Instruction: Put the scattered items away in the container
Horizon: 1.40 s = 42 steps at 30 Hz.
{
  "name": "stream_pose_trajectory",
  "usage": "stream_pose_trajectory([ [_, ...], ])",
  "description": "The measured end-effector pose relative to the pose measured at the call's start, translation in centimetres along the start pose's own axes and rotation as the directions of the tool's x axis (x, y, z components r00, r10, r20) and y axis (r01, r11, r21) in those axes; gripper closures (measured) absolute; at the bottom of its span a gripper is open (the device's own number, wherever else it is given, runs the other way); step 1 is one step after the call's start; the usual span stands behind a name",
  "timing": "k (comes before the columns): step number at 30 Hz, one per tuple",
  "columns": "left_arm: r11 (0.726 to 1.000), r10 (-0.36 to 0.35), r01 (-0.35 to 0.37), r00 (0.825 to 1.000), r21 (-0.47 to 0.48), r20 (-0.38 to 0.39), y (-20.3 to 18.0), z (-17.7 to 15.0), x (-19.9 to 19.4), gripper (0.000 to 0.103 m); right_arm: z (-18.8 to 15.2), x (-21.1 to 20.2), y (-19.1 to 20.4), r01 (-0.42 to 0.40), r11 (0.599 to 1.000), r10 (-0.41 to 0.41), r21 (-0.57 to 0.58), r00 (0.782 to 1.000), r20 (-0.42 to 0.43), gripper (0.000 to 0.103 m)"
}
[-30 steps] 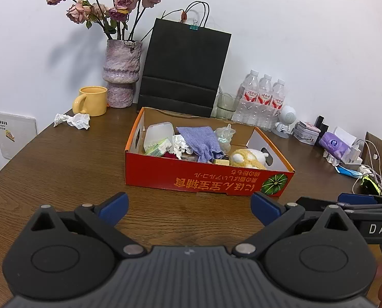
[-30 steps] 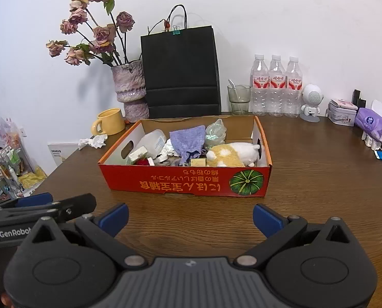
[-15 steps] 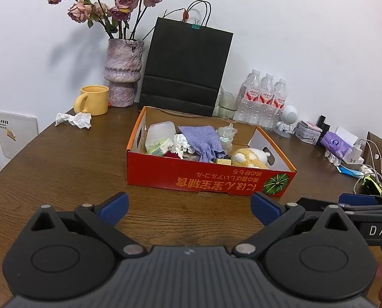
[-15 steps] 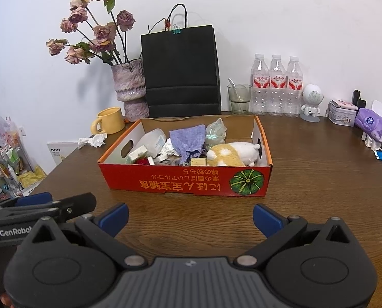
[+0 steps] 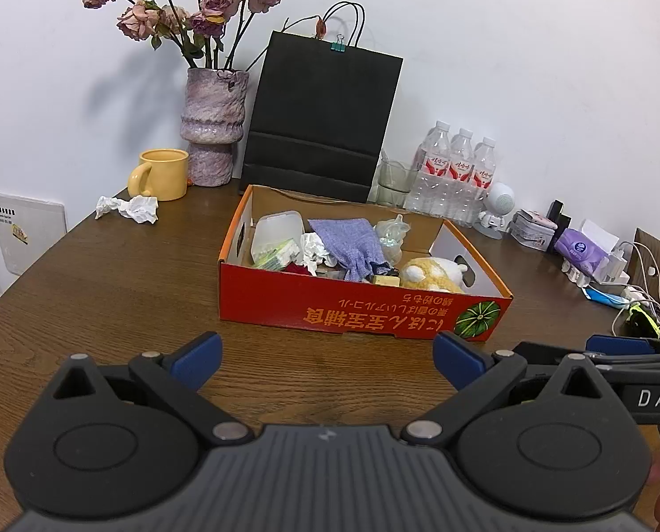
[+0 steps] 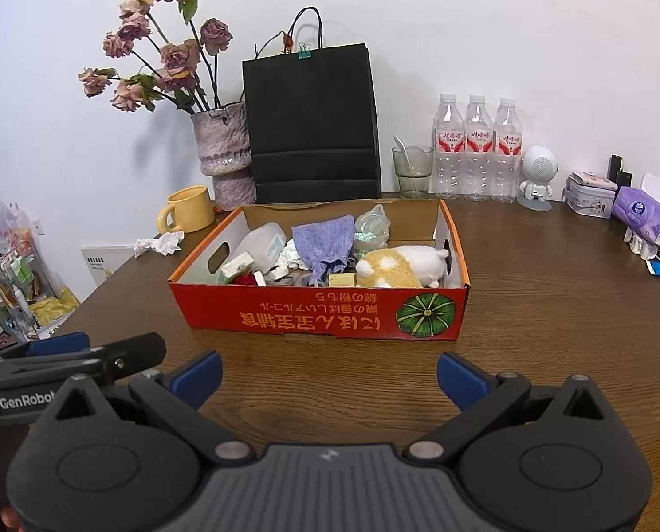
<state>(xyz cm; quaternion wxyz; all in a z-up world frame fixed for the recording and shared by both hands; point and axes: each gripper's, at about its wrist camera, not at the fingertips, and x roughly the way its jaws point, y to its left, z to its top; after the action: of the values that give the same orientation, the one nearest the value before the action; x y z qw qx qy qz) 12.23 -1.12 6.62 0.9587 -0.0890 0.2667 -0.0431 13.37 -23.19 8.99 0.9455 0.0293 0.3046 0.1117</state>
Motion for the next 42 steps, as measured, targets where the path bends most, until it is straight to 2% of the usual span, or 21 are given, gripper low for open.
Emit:
stream_pose_trajectory([
  [37, 1.000, 0.003, -0.003, 1.000, -0.001, -0.008, 0.01, -0.13, 0.28, 0.000, -0.02, 0.07, -0.16, 0.012, 1.000, -0.012, -0.004, 1.000, 0.001, 0.000],
  [42, 1.000, -0.019, 0.019, 1.000, -0.012, -0.006, 0.14, -0.35, 0.48, 0.000, -0.05, 0.05, -0.20, 0.011, 1.000, -0.011, -0.001, 1.000, 0.004, 0.000],
])
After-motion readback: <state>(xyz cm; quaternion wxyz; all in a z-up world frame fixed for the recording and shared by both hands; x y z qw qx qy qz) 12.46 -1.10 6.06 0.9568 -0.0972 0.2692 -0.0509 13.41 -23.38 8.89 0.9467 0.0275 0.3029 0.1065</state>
